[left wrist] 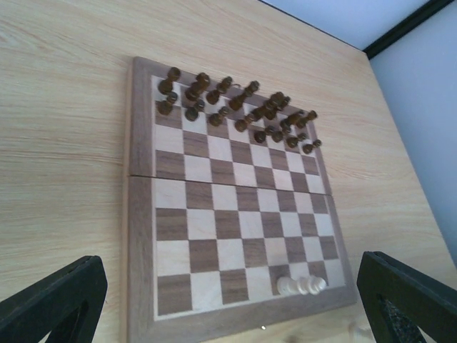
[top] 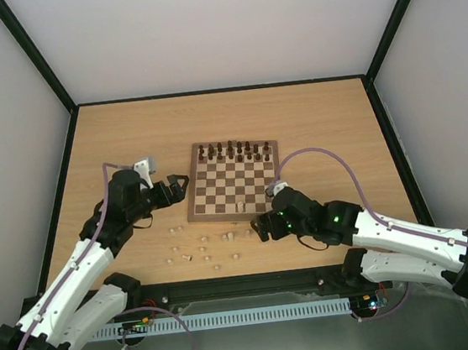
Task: Set up the chess pieces on the board
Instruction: Pick up the chess piece at the center of the board.
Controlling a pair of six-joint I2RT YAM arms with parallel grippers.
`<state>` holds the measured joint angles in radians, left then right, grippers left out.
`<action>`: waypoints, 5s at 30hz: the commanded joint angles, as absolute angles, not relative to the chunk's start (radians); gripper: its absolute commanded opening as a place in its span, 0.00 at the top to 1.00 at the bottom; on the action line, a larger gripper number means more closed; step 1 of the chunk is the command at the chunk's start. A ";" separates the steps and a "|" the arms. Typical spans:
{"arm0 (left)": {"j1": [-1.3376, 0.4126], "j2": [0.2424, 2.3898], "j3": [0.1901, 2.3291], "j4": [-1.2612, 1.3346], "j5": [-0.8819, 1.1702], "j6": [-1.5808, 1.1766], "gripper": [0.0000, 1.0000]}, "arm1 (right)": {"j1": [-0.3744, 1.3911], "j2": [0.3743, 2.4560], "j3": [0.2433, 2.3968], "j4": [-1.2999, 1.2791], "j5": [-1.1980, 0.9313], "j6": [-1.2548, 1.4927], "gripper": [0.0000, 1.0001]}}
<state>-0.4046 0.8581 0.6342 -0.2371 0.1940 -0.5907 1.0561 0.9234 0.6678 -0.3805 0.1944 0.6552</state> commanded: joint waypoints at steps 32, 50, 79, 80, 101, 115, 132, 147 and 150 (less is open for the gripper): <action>-0.457 0.636 0.511 -0.286 0.206 -0.649 0.01 | 1.226 1.610 1.175 -0.671 0.245 0.755 0.40; -0.456 0.635 0.488 -0.261 0.221 -0.635 0.01 | 1.226 1.733 1.214 -0.661 0.262 0.775 0.61; -0.456 0.616 0.488 -0.267 0.225 -0.638 0.01 | 1.223 1.800 1.220 -0.628 0.271 0.763 0.66; -0.456 0.615 0.488 -0.267 0.224 -0.637 0.01 | 1.223 1.801 1.219 -0.627 0.270 0.763 0.66; -0.456 0.616 0.486 -0.265 0.220 -0.637 0.01 | 1.210 1.845 1.179 -0.580 0.252 0.756 0.74; -0.456 0.623 0.486 -0.265 0.211 -0.639 0.01 | 1.208 1.867 1.176 -0.604 0.296 0.754 0.79; -0.456 0.629 0.488 -0.265 0.207 -0.641 0.01 | 1.207 1.788 1.172 -0.612 0.312 0.752 0.82; -0.455 0.636 0.494 -0.264 0.205 -0.642 0.01 | 1.177 1.725 1.297 -0.704 0.330 0.672 0.92; -0.456 0.637 0.494 -0.262 0.202 -0.643 0.01 | 1.143 1.726 1.325 -0.712 0.326 0.641 0.92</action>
